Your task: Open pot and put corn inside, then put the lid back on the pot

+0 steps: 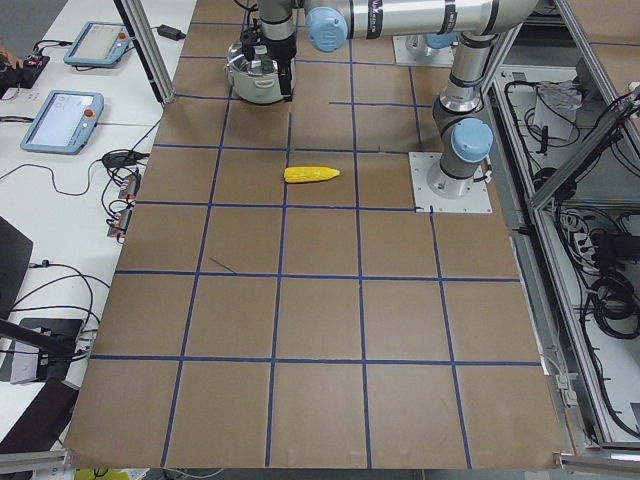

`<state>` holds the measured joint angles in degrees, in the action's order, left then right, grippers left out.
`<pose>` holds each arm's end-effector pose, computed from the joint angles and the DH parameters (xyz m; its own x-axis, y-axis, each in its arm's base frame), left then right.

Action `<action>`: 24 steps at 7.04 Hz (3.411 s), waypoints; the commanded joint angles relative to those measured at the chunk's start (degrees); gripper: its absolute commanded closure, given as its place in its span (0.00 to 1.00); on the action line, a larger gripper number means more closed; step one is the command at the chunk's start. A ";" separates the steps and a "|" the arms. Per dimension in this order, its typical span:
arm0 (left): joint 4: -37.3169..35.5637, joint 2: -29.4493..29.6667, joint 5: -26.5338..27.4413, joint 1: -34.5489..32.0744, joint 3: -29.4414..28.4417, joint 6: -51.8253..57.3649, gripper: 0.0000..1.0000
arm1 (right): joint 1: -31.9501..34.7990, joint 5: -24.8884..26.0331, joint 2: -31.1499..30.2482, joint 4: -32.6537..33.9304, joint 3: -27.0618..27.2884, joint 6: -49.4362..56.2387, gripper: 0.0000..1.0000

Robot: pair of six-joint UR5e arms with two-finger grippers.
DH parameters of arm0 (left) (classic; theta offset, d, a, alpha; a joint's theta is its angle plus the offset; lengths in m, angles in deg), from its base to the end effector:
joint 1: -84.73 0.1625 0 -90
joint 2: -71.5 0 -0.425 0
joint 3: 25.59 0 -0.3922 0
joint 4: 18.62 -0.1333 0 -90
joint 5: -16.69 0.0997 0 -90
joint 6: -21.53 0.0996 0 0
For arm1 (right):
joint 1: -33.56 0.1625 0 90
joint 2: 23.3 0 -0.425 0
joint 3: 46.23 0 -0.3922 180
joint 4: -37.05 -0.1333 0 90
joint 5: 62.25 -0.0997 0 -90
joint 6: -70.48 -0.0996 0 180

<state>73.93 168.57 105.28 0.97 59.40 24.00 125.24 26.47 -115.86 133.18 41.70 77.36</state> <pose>-0.0767 -0.5472 0.4629 -0.9973 -0.0678 0.0280 -0.0654 0.9947 0.0792 0.1498 -0.4843 0.5395 -0.9886 -0.1509 0.0006 -0.1483 0.9709 -0.1880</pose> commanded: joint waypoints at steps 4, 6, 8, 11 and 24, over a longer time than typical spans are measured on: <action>0.09 0.22 -0.17 -0.09 0.00 -0.37 0.00 | -1.41 -0.57 4.12 -2.95 -1.88 0.16 0.00; 0.09 0.65 -0.17 -0.09 -0.09 -0.28 0.00 | -2.38 -0.58 4.31 -9.64 -3.47 0.25 0.00; 0.08 0.05 -0.26 -0.18 0.00 -0.19 0.00 | -2.21 0.13 4.13 -9.74 -3.47 -0.10 0.00; 0.09 0.83 -0.61 -0.27 0.18 -0.01 0.00 | -2.21 -0.04 4.13 -9.39 -3.04 -0.80 0.00; -27.28 -1.45 0.18 1.58 25.71 8.32 0.00 | 10.79 0.22 28.73 12.50 -13.23 -20.13 0.03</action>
<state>54.31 167.36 105.39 2.24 79.25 30.65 134.88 26.64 -88.78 145.31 29.64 58.47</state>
